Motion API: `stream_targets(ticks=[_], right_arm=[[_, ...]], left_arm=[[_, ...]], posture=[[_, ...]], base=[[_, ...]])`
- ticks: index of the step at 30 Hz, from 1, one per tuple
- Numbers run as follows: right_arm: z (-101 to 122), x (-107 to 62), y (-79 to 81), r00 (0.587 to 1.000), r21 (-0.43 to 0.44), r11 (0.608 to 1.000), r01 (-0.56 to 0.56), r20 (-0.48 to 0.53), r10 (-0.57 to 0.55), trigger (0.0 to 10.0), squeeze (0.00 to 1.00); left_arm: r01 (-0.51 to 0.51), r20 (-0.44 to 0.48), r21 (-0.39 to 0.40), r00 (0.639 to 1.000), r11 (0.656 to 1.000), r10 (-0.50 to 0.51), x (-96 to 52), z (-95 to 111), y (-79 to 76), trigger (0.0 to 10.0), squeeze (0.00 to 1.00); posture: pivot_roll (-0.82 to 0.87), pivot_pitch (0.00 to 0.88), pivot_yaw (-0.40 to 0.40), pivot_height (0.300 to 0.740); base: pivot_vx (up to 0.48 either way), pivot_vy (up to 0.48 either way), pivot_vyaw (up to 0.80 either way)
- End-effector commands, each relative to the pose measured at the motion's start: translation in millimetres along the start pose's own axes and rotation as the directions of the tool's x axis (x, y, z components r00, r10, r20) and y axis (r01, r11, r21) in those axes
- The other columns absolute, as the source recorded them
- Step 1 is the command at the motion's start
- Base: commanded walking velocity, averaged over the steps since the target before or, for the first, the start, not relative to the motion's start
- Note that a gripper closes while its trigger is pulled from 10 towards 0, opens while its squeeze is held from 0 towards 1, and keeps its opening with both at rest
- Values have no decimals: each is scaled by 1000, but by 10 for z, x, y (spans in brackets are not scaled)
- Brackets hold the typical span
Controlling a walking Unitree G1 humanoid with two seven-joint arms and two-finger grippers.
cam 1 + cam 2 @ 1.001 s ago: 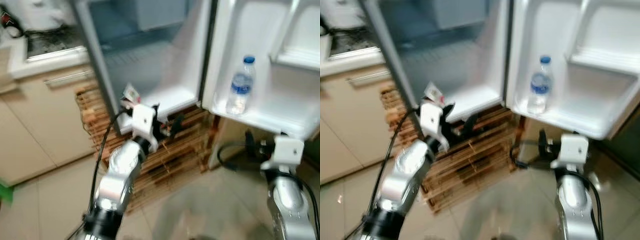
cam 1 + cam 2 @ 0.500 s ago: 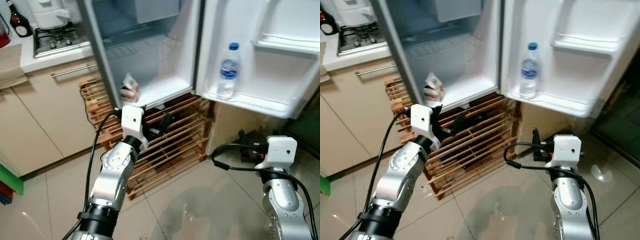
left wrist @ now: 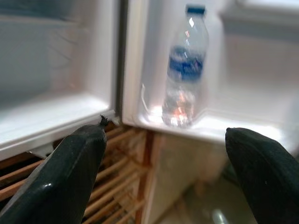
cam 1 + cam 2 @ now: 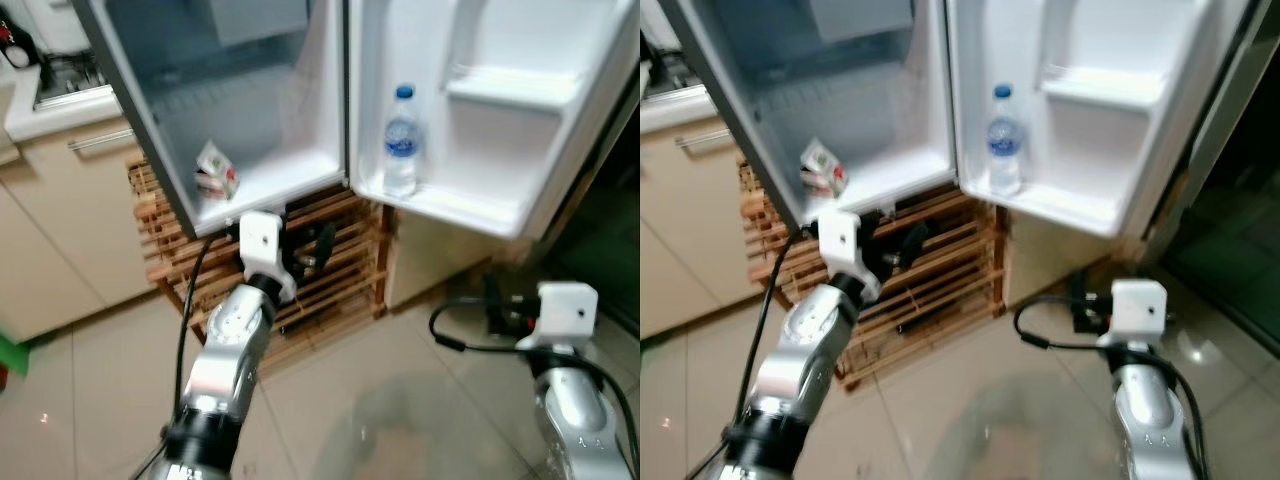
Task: Restocking fridge
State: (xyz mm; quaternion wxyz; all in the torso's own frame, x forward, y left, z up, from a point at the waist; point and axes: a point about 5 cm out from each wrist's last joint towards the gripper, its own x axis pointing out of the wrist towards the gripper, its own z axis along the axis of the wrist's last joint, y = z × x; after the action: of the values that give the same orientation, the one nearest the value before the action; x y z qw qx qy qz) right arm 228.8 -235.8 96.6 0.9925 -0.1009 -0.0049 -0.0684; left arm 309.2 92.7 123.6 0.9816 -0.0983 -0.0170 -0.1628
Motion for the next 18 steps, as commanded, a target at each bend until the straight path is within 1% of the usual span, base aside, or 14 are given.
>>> stream_targets(ticks=[1,2,3,5,7,8,9,11,13,14,15,16,17,18], right_arm=[[7,-4,21,1000,-1,1000,-10,12,10,10000,0],[4,-7,11,1000,-3,1000,-9,11,9,10000,0],[-12,-15,-11,1000,-7,1000,-7,5,7,10000,0],[-69,-39,-54,1000,-19,1000,-7,-12,7,10000,0],[-167,-80,-107,999,-32,999,-8,-45,6,10000,0],[-239,-112,-135,997,-36,999,-7,-76,5,10000,0],[-283,-132,-151,995,-38,999,-7,-95,3,10000,0],[-371,-165,-182,991,-43,999,-1,-135,-5,10000,0],[-478,-160,-349,966,-199,973,118,-203,-159,10000,0],[-517,-157,-484,933,-246,944,218,-232,-276,10000,0],[-536,-154,-595,898,-260,919,297,-252,-362,10000,0],[-536,-154,-595,898,-260,919,297,-252,-362,10000,0],[-540,-145,-643,882,-245,910,334,-259,-393,10000,0],[-502,-102,-645,890,-234,912,336,-237,-389,10000,0]], left_arm=[[-212,2,20,977,977,212,-101,19,367,10000,0],[-253,-6,53,967,966,253,-157,6,448,10000,0],[-293,-24,121,954,949,298,-237,-33,541,10000,0],[-335,-61,222,933,916,356,-376,-121,661,10000,0],[-321,-115,311,922,895,370,-473,-240,699,10000,0],[-334,-130,334,910,882,394,-505,-282,730,10000,0],[-345,-135,343,902,874,409,-516,-301,746,10000,0],[-360,-125,317,901,878,415,-459,-288,741,10000,0],[-372,-90,284,907,884,411,-348,-202,733,10000,0],[-371,-73,283,911,885,405,-299,-154,734,10000,0],[-373,-49,286,914,883,402,-247,-94,744,10000,0],[-373,-49,286,914,883,402,-247,-94,744,10000,0],[-377,-32,287,915,880,403,-216,-48,758,10000,0],[-380,-11,278,917,883,398,-175,23,783,10000,0]], posture=[[-223,0,85,740],[-223,0,85,740],[-219,0,77,740],[-214,0,68,740],[-203,0,58,740],[-198,0,53,740],[-197,0,51,740],[-194,0,48,740],[-193,0,50,740],[-193,0,50,740],[-193,0,50,740],[-193,0,50,740],[-192,0,57,740],[-196,0,69,740]], base=[[0,-439,0],[0,-439,0],[0,-439,0],[0,-439,0],[0,-433,0],[0,0,0],[0,0,0],[0,0,0],[0,0,0],[0,0,0],[0,0,0],[0,0,0],[0,0,0],[0,0,0]])
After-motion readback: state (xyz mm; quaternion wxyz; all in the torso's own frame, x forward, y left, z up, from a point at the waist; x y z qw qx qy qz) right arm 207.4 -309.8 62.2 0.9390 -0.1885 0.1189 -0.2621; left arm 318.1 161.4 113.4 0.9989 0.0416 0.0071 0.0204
